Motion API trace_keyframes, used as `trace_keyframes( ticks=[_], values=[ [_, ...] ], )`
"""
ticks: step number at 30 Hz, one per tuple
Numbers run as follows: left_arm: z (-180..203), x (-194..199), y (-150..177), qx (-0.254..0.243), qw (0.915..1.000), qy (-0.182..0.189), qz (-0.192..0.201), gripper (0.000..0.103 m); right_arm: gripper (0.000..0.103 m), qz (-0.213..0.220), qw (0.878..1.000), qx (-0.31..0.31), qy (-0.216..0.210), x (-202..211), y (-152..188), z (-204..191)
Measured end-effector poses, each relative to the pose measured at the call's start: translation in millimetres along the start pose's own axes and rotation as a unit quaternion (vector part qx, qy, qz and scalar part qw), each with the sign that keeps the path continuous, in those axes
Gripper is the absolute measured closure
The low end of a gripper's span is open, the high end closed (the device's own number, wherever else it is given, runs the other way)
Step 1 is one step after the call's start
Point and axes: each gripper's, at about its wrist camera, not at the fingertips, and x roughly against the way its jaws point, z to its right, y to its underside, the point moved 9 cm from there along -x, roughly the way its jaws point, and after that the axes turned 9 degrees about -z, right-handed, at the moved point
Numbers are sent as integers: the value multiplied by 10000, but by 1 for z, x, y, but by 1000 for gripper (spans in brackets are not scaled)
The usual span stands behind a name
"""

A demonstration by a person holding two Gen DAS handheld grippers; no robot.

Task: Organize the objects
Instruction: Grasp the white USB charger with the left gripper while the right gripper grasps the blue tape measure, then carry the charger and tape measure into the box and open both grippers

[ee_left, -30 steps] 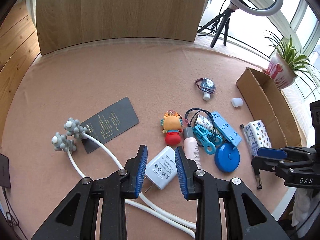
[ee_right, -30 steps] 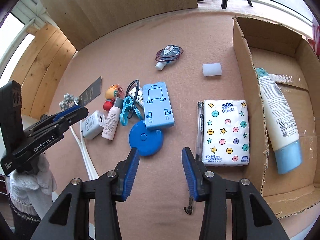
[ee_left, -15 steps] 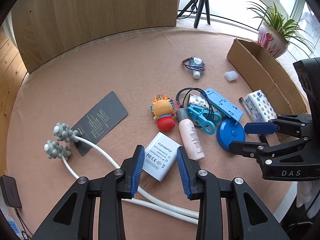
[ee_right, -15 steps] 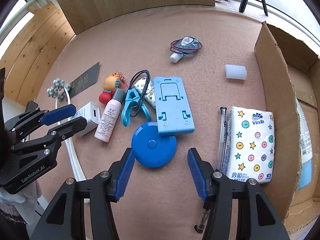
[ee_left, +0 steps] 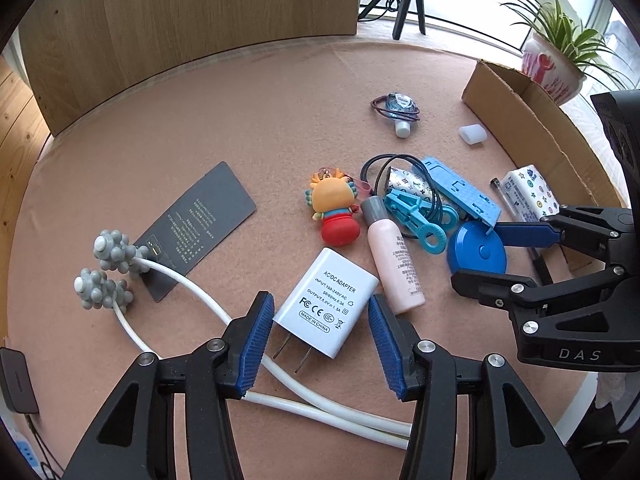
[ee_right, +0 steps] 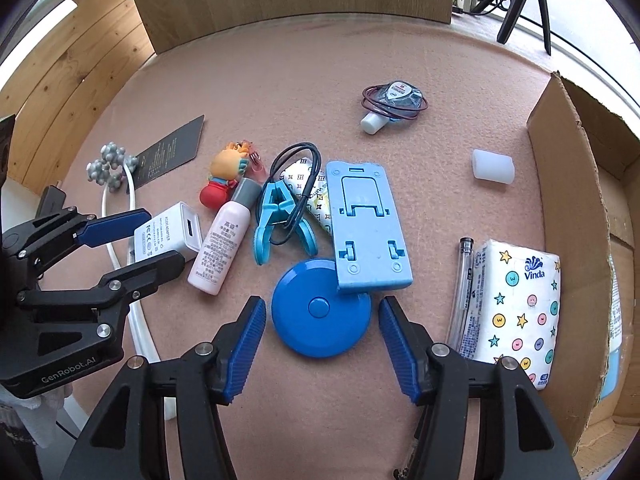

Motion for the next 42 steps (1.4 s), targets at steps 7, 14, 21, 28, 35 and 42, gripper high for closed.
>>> trace_keyframes(
  ticks=[7, 14, 21, 28, 35, 42],
  values=[
    [-3, -6, 4, 276, 9996, 95, 9, 56, 48, 47, 9988, 326, 366, -2, 0, -3],
    [-4, -5, 5, 608, 9979, 160, 120, 60, 56, 49, 9995, 268, 166, 1, 4, -3],
    [-4, -1, 11, 1032, 9934, 439, 232, 61, 57, 21, 9999, 136, -60, 7, 14, 1],
    [-4, 8, 19, 1370, 9880, 614, 368, 62, 57, 124, 9994, 152, -268, 24, 21, 4],
    [8, 32, 15, 1521, 9841, 668, 636, 62, 57, 378, 9982, 60, -454, 57, 21, 22],
    [57, 51, -8, 1266, 9851, 736, 901, 62, 57, 736, 9963, -161, -419, 96, 26, 65]
  ],
)
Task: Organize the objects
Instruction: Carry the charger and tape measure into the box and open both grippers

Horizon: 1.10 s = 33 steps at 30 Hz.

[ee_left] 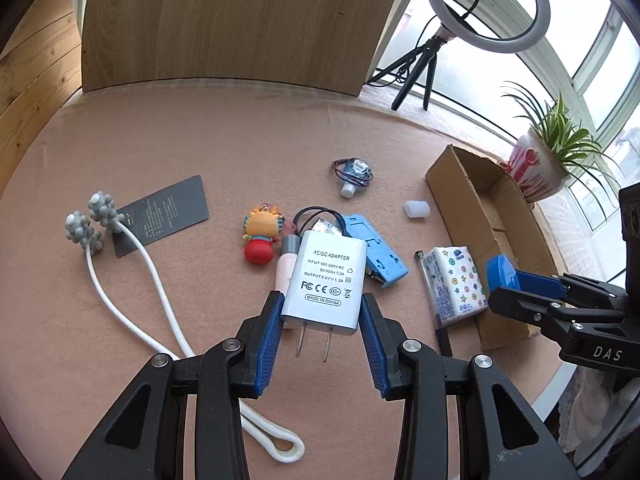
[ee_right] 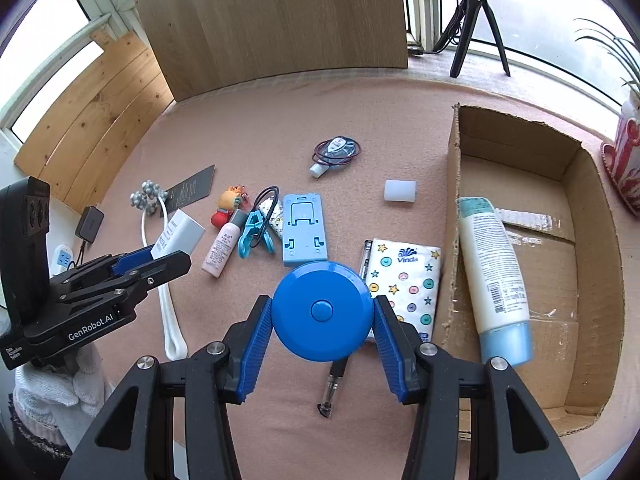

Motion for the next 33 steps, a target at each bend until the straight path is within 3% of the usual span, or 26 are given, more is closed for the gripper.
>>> trace_keyframes(
  ticks=[7, 16, 27, 33],
  values=[
    [91, -4, -13, -534, 9979, 329, 147, 62, 57, 254, 9988, -354, 241, 34, 3, 63],
    [184, -24, -13, -1027, 9931, 549, 139, 62, 57, 297, 9961, -749, 351, 45, 4, 131],
    [222, -45, 4, -961, 9929, 696, 107, 62, 57, 33, 9944, -823, 669, 21, -30, 176],
    [236, -55, 11, -1062, 9922, 651, 33, 61, 57, -126, 9936, -1013, 487, 9, -39, 184]
  ],
)
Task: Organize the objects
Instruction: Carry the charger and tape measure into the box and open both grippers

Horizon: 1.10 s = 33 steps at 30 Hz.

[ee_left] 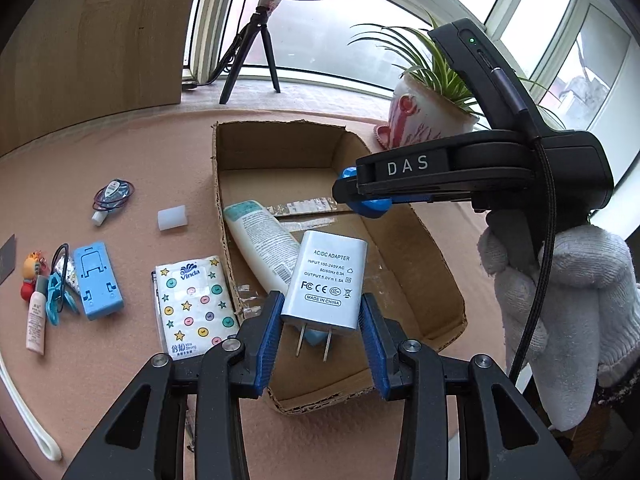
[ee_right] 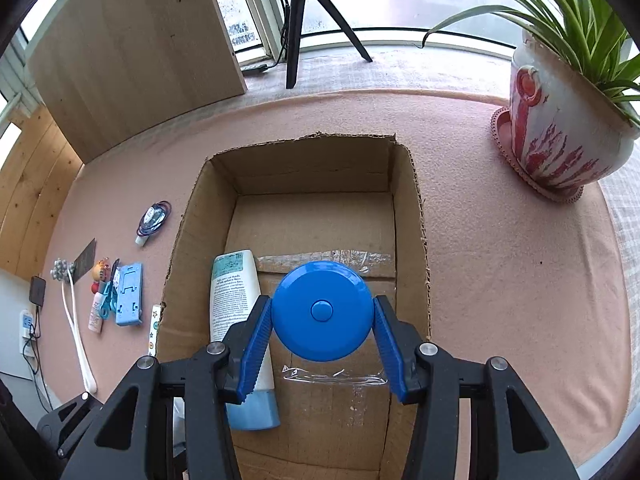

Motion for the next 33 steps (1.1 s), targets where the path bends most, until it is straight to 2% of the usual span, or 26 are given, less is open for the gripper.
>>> trace_keyframes(
  ticks=[1, 2, 3, 5, 11, 20, 26, 29, 33],
  values=[
    [2, -3, 0, -21, 10000, 21, -45, 61, 57, -1, 10000, -51, 0, 0, -1, 1],
    [4, -4, 0, -51, 10000, 20, -70, 57, 56, -13, 9999, -116, -38, -1, -2, 3],
    [5, -3, 0, -64, 10000, -21, -65, 46, 55, -59, 9998, -184, -91, -2, -3, 4],
    [6, -1, -2, -77, 10000, -28, 3, 43, 48, -82, 9993, -321, -175, -1, -3, 7],
    [7, 2, -4, -51, 10000, 66, 13, 43, 45, 0, 9988, -468, -136, 5, -2, 15],
    [-4, 11, -6, 46, 9999, -1, 98, 43, 44, 71, 9989, -446, -122, 9, -4, 9],
    [-27, 28, -2, 225, 9995, -134, 179, 43, 44, 190, 9995, -244, -119, 13, -5, -12],
    [-46, 35, 2, 339, 9991, -216, 158, 42, 44, 314, 9993, -105, -152, 18, -4, -26],
    [-78, 43, 5, 569, 9979, -271, 157, 42, 44, 539, 9984, 158, 5, 26, 0, -48]
  ],
)
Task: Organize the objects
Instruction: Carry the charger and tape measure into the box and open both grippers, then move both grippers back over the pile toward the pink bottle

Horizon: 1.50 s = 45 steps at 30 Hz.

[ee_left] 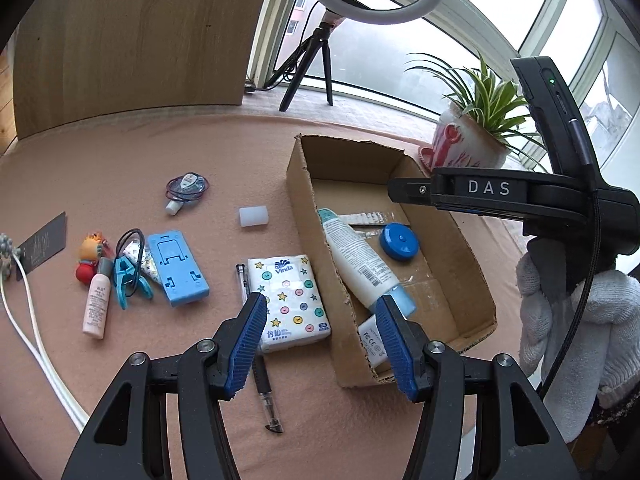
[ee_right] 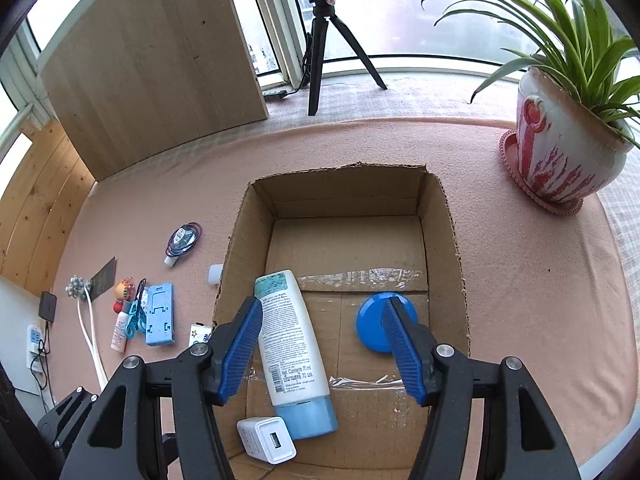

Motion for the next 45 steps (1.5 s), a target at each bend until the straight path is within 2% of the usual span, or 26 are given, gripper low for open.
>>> trace_keyframes(
  ticks=[7, 16, 22, 26, 35, 38, 41, 45],
  values=[
    [-61, 6, 2, 321, 9994, -94, -116, 42, 44, 112, 9992, 377, 13, 2, 10, -44],
    [-163, 16, -2, 760, 9957, -444, -289, 43, 44, -166, 9973, 442, -570, -11, 18, -104],
    [-208, 24, -8, 832, 9943, -566, -362, 43, 44, -407, 9946, 504, -809, -24, 25, -140],
    [-223, 21, -13, 832, 9939, -560, -450, 43, 44, -507, 9936, 535, -857, -34, 25, -156],
    [-229, -3, -27, 681, 9942, -468, -686, 44, 45, -929, 9893, 457, -1025, -70, 17, -176],
    [-230, -12, -28, 599, 9941, -455, -784, 50, 49, -1055, 9893, 460, -899, -81, 13, -177],
    [-229, -18, -29, 536, 9940, -409, -863, 51, 54, -1164, 9885, 591, -761, -91, 13, -181],
    [-228, -26, -31, 450, 9938, -369, -946, 52, 55, -1271, 9876, 714, -580, -103, 14, -184]
  ],
)
